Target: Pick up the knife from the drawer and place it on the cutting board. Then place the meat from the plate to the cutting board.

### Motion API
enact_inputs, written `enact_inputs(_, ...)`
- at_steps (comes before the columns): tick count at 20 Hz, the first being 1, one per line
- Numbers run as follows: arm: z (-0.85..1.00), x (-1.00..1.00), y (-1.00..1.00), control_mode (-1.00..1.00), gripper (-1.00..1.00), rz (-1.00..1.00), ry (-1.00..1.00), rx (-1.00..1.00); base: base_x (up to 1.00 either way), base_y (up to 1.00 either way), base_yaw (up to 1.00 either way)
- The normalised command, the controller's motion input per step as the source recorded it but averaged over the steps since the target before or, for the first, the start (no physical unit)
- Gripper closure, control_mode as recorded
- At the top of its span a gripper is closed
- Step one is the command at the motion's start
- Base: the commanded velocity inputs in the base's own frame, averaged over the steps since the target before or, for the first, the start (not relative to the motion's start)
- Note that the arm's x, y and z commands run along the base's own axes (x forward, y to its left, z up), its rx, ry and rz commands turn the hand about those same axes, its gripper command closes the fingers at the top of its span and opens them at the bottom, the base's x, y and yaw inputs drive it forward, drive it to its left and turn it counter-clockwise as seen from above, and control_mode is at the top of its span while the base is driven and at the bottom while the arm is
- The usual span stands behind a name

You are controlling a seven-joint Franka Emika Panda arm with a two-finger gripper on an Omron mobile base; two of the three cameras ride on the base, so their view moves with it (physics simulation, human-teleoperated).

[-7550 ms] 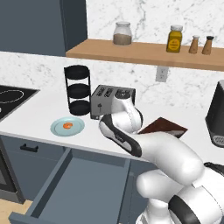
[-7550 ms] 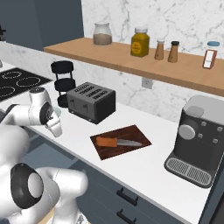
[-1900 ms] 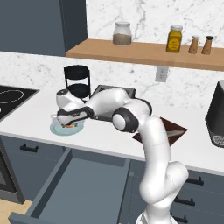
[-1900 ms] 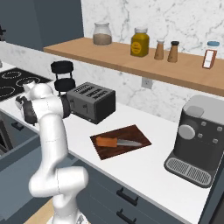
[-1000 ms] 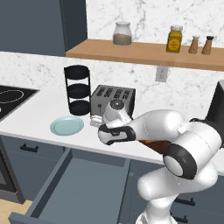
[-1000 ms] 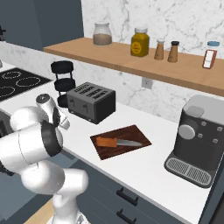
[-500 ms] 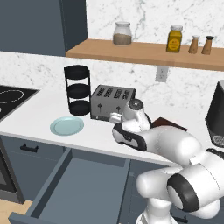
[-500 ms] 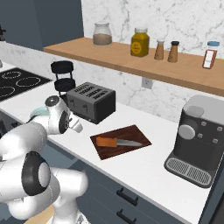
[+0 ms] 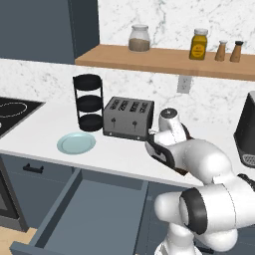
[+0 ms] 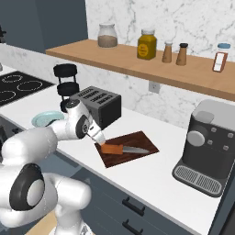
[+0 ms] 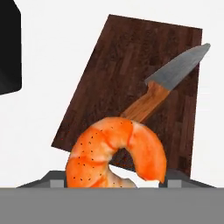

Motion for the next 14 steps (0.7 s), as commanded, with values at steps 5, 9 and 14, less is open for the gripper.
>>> enact_inputs(5,0.02,0.1,-0.83,-1.0,1.0,-0.09,0.21,0.0,0.0,0.0,0.0)
enact_inputs(9,-0.11,0.29,-0.52,-1.0,1.0,-0.01,0.02,0.0,0.0,0.0,0.0)
enact_inputs(14,-0.29,0.3,-0.23,-1.0,1.0,0.0,0.0,-0.02,0.0,0.0,0.0)
